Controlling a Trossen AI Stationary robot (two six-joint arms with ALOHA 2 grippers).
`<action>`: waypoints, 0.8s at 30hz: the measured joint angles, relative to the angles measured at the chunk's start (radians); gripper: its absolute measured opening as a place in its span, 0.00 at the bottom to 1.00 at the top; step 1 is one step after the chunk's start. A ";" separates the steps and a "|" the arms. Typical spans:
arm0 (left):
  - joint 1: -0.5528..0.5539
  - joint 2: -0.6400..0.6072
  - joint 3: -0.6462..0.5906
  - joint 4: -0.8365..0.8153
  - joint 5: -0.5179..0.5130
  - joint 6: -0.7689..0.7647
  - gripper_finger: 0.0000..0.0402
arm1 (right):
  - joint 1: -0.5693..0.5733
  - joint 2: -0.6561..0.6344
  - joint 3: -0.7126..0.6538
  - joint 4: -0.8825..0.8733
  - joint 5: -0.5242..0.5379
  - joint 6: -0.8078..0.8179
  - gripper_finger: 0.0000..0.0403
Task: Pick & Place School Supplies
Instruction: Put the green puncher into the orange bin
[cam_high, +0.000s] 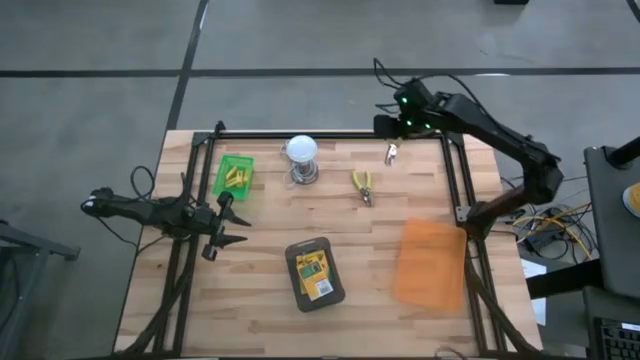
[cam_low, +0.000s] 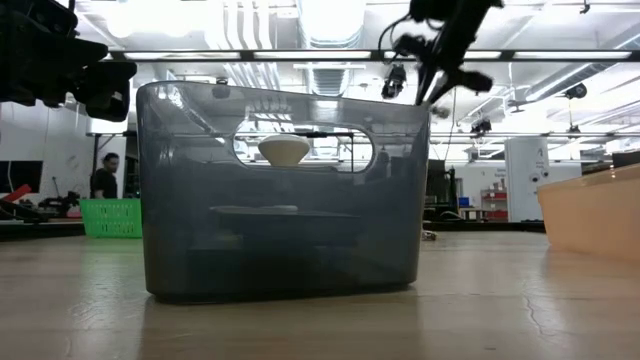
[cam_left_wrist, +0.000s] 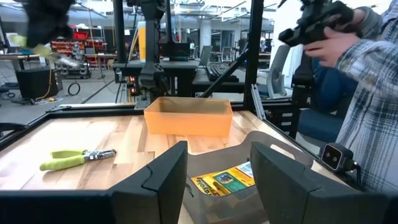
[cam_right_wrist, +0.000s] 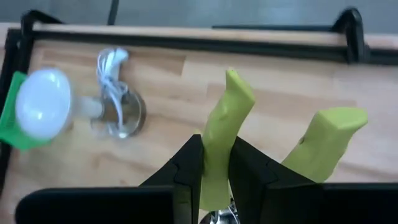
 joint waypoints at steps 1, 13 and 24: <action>0.000 0.000 0.000 0.000 0.000 0.000 0.45 | 0.017 -0.019 -0.003 -0.021 0.005 0.010 0.14; 0.000 0.000 0.000 0.000 0.000 0.000 0.45 | 0.293 -0.146 -0.006 -0.324 0.079 0.379 0.14; 0.000 0.000 0.000 0.000 0.000 0.000 0.45 | 0.632 -0.160 -0.018 -0.593 0.148 0.854 0.14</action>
